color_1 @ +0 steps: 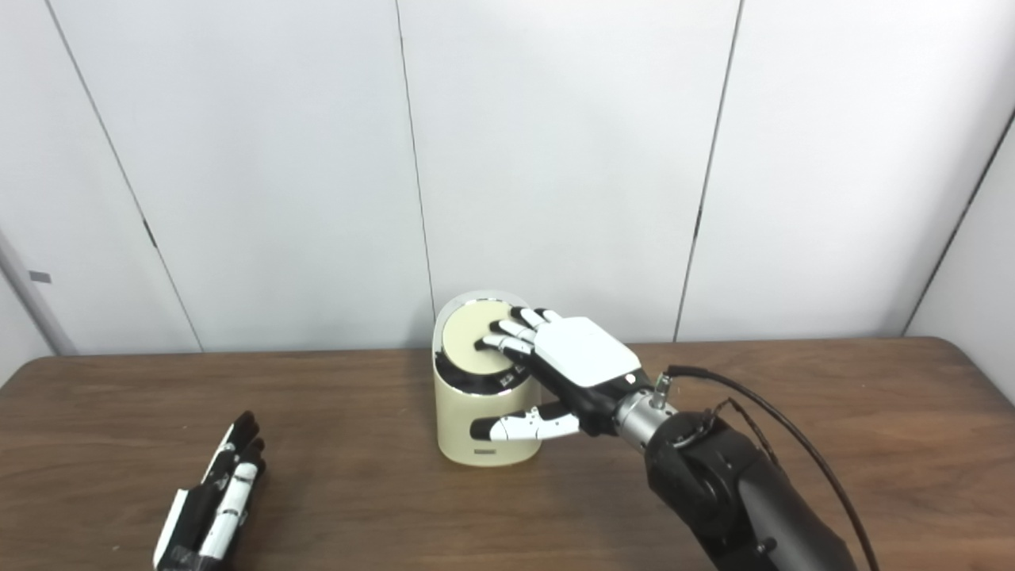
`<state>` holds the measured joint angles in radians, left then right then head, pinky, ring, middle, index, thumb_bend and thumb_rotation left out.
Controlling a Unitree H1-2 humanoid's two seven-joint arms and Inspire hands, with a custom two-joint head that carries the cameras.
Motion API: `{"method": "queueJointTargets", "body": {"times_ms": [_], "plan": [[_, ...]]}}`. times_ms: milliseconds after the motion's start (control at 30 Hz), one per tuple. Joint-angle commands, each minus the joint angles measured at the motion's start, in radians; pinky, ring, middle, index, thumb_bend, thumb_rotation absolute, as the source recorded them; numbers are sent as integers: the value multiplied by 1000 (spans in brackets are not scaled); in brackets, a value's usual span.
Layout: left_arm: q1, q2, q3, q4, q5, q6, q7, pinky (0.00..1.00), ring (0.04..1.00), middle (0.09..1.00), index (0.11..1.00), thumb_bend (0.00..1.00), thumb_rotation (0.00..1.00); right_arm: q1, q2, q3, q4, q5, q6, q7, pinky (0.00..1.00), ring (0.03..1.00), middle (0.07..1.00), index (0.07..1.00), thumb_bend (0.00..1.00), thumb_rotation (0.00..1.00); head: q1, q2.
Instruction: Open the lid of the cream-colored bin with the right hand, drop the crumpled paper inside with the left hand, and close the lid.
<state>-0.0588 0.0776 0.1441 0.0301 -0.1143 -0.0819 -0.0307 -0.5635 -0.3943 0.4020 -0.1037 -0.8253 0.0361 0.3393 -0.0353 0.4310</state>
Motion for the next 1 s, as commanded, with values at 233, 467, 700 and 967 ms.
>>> {"method": "queueJointTargets", "body": {"times_ms": [233, 467, 700, 967], "plan": [[19, -21, -7, 28, -6, -13, 11, 1000, 1000, 1000, 1000, 380, 653, 25, -24, 2, -27, -14, -22, 32, 1000, 1000, 939, 846, 611, 1000, -1, 11], [17, -20, -12, 28, -5, -16, 15, 1000, 1000, 1000, 1000, 378, 649, 35, -21, 9, -18, -31, -14, 38, 1000, 1000, 936, 851, 599, 1000, -1, 12], [15, -23, -11, 31, -15, -26, 12, 1000, 1000, 1000, 1000, 377, 655, 22, -12, 13, 8, -27, 1, 55, 997, 998, 915, 852, 620, 1000, 0, 11], [16, -19, -13, 34, -1, -27, 18, 1000, 1000, 1000, 1000, 392, 657, 22, 1, -9, 5, -11, -9, 10, 976, 1000, 941, 872, 602, 1000, 0, 10]]}}
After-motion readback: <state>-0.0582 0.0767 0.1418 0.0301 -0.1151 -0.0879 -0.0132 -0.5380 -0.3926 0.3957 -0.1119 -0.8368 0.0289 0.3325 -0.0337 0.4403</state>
